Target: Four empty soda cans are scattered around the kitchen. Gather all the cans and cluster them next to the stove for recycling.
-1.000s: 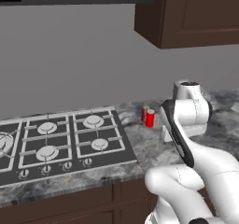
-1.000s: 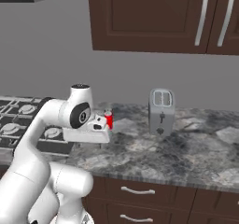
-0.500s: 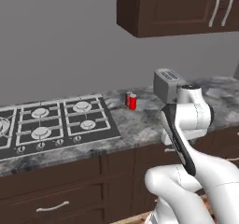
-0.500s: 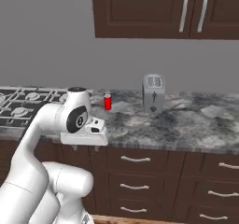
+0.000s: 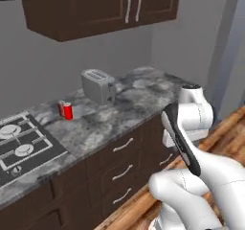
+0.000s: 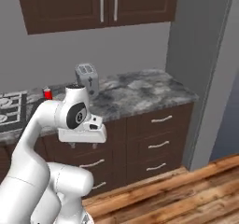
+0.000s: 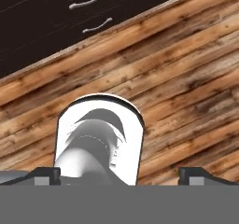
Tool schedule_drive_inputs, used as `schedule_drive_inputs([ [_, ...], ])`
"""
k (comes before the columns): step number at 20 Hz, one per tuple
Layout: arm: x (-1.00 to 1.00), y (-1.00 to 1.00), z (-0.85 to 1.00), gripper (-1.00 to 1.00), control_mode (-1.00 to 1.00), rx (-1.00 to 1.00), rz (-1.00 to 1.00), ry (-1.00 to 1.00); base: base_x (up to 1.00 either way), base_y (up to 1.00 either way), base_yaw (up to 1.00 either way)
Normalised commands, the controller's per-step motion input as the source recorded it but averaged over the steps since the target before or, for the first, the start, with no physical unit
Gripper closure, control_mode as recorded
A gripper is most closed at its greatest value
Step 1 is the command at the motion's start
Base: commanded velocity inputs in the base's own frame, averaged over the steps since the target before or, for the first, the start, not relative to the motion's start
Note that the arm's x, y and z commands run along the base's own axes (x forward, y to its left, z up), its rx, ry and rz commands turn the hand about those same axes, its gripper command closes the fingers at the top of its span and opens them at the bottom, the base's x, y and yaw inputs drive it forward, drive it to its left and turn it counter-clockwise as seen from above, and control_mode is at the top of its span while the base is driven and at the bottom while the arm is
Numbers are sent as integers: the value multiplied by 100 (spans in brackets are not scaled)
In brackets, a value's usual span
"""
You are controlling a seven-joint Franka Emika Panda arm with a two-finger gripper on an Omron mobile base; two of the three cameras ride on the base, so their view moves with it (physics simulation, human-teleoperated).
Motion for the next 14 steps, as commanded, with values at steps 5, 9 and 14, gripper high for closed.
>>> schedule_drive_inputs([
  [5,0,0,0,-100,100,0,0,0,0,-9,-78],
  [9,0,0,0,-100,100,0,0,0,0,-12,-72],
  [14,0,0,0,-100,100,0,0,0,0,-6,-66],
])
